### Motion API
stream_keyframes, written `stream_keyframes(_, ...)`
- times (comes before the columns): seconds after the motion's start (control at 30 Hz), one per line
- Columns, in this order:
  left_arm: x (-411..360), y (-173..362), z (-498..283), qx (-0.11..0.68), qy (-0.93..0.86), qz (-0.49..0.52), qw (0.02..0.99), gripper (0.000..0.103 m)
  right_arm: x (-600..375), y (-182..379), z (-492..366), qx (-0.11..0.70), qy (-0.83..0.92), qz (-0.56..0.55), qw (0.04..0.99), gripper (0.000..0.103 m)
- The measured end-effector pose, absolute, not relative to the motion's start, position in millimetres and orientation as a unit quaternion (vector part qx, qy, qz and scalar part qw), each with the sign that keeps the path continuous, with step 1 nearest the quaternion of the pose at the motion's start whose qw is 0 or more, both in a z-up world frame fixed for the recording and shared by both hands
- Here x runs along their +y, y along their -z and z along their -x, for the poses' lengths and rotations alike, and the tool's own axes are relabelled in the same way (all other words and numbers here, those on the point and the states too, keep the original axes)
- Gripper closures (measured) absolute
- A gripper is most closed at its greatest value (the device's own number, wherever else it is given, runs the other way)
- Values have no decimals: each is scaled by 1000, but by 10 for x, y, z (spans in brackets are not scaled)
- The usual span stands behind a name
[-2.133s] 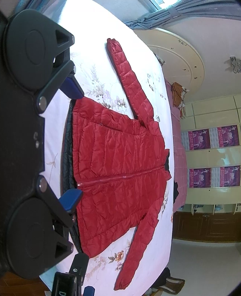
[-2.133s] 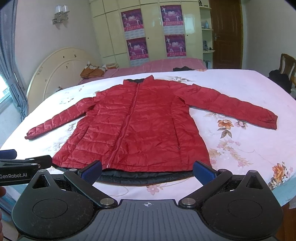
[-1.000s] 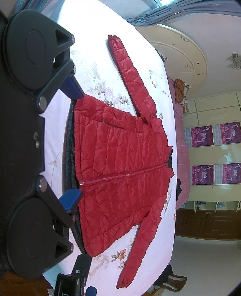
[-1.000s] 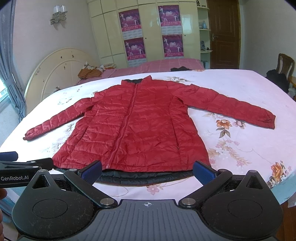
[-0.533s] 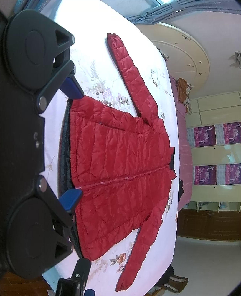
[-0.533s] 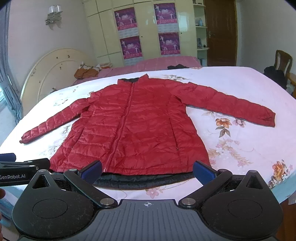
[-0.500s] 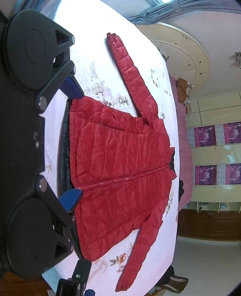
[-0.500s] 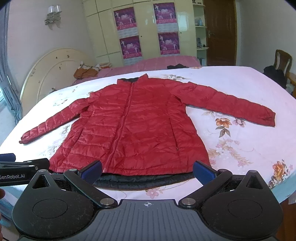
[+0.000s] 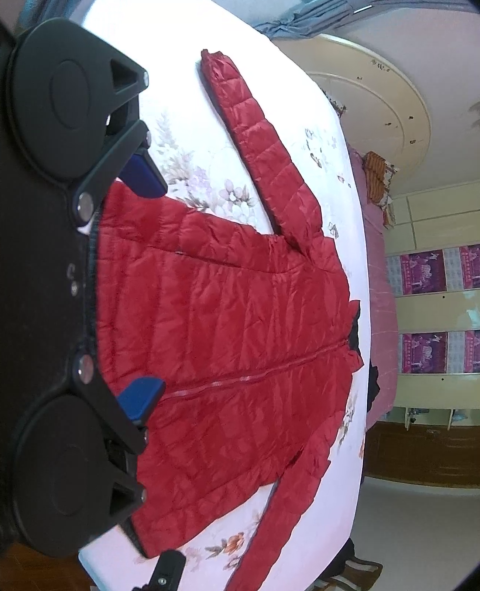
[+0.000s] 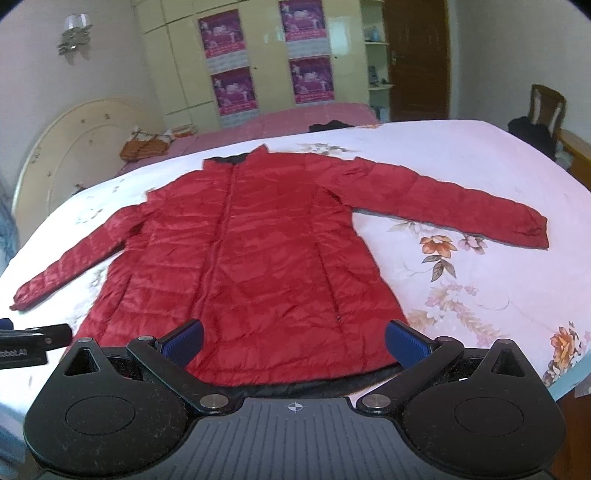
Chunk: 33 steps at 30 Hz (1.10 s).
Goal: Fold large clothes
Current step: 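Move the right tool over the jacket toward the sleeve cuff nearest it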
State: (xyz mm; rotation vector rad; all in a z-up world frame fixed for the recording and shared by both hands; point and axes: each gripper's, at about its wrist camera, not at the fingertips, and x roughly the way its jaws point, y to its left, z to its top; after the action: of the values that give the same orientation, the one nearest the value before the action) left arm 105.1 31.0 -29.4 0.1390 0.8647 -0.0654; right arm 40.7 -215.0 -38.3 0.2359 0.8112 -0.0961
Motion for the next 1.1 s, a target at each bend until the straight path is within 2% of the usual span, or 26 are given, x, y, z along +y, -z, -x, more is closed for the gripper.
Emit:
stream_keyframes(0.67,401,614,-2566,423,79,-79,899,1,-2420,527,-1484,367,168,-143,904,0)
stream_keyframes(1.1,87,828,-3109,430,57,-79,898,2,-3178,736,-1802,366,207,-165,892,1)
